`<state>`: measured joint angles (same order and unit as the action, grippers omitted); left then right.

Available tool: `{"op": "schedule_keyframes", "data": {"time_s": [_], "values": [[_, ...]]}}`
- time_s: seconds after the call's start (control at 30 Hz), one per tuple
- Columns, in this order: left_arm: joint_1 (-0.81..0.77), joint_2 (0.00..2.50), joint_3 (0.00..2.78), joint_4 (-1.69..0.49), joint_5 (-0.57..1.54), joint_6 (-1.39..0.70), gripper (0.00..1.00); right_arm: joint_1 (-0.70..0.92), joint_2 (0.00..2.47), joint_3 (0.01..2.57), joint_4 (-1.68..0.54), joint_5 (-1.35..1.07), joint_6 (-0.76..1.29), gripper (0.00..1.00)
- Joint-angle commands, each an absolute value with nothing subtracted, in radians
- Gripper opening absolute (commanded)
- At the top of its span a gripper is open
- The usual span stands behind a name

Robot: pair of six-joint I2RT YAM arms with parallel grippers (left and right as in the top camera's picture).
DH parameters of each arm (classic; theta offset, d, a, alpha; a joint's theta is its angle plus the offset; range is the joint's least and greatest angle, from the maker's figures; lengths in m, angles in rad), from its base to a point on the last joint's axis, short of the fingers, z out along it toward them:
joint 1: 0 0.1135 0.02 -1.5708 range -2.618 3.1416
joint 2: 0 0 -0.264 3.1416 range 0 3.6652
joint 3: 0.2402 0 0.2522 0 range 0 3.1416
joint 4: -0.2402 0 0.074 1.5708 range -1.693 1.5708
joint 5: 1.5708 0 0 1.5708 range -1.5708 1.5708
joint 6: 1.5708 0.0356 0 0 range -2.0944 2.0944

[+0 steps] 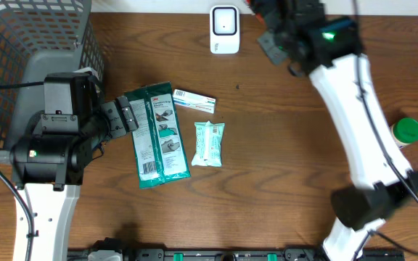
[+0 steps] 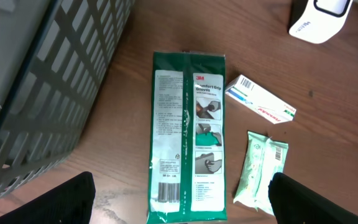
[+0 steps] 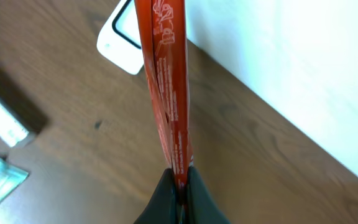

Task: Scan the item barcode
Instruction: 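Lift the red stick up to the white scanner with the right gripper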

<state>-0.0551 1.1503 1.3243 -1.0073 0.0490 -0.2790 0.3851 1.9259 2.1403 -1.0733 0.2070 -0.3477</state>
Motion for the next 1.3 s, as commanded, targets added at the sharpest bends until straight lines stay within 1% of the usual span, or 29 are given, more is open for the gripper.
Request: {"op": "schedule_keyframes", "data": {"time_s": [0.0, 0.27, 0.3, 0.43, 0.7, 0.87, 1.03, 1.27], "values": [[-0.054, 1.150, 1.333, -1.009, 0.040, -0.259, 0.90, 0.400, 2.070, 2.144, -0.970, 0.263, -0.368, 0.01], [-0.054, 1.150, 1.333, -1.009, 0.040, -0.259, 0.90, 0.400, 2.320, 2.144, -0.586, 0.495, -0.451, 0.01], [-0.054, 1.150, 1.332, -1.009, 0.040, -0.259, 0.90, 0.400, 2.353, 2.144, -0.531, 0.500, -0.477, 0.01], [-0.054, 1.150, 1.332, -1.009, 0.040, -0.259, 0.90, 0.403, 2.429, 2.144, -0.424, 0.501, -0.535, 0.01], [-0.054, 1.150, 1.332, -1.009, 0.040, -0.259, 0.90, 0.407, 2.539, 2.144, -0.409, 0.549, -0.559, 0.01], [-0.054, 1.150, 1.332, -1.009, 0.040, -0.259, 0.89, 0.416, 2.547, 2.144, -0.450, 0.546, -0.562, 0.01], [-0.054, 1.150, 1.332, -1.009, 0.040, -0.259, 0.90, 0.439, 2.547, 2.144, -0.487, 0.546, -0.665, 0.01], [-0.054, 1.150, 1.332, -1.009, 0.040, -0.259, 0.90, 0.470, 2.547, 2.144, -0.466, 0.550, -0.778, 0.01]]}}
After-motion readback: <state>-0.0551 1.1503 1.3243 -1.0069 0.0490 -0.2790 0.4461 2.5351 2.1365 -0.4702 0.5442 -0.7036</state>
